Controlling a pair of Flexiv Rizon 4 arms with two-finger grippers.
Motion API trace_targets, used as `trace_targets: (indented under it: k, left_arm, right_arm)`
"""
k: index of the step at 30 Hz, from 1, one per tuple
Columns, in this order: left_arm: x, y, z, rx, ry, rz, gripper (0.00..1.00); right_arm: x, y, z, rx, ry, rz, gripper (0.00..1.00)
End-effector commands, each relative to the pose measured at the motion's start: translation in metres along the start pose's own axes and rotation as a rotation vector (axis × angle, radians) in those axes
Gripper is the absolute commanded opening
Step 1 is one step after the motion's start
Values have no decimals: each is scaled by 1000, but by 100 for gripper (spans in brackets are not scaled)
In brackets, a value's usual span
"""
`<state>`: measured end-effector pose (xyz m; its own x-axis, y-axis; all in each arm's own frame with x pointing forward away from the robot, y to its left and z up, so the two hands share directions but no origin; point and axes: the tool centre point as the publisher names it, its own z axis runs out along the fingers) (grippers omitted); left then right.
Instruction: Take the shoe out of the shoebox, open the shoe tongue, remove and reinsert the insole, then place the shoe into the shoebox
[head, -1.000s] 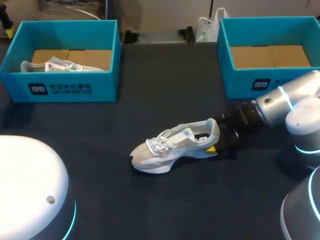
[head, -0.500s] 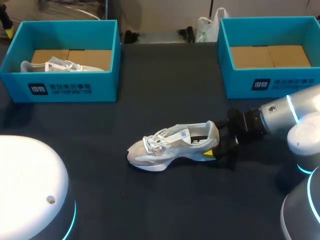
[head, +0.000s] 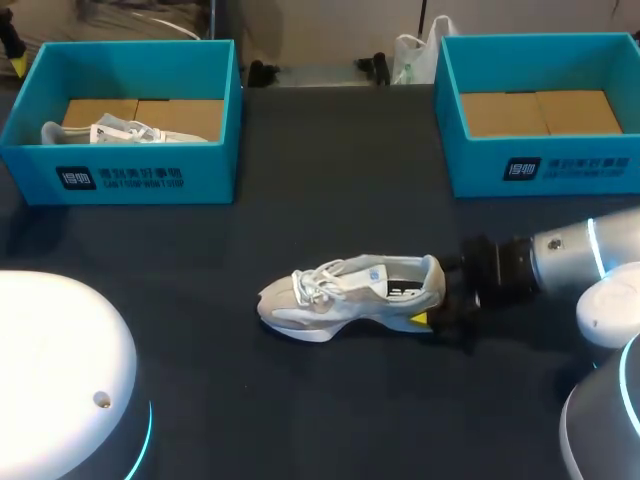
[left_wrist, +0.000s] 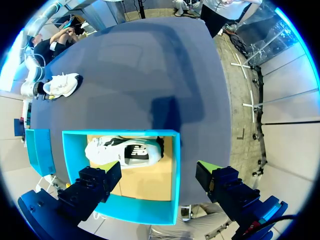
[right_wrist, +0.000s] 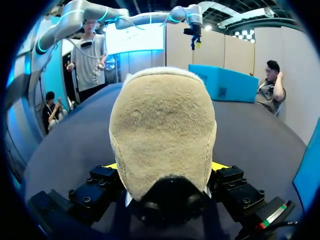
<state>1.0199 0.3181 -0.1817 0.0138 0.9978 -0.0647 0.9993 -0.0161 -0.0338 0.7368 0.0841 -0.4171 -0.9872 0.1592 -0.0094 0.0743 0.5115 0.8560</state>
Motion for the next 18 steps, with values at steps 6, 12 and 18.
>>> trace_targets:
  k: [6,12,18]
  left_arm:
    - [0,-1,-1,-1,3,0,100]
    - [0,-1,-1,-1,3,0,100]
    - [0,-1,-1,-1,3,0,100]
  right_arm:
    - [0,-8,6,-3,6,0,0]
    - [0,-8,6,-1,-2,-11,0]
    - [0,-8,6,-1,-2,-11,0]
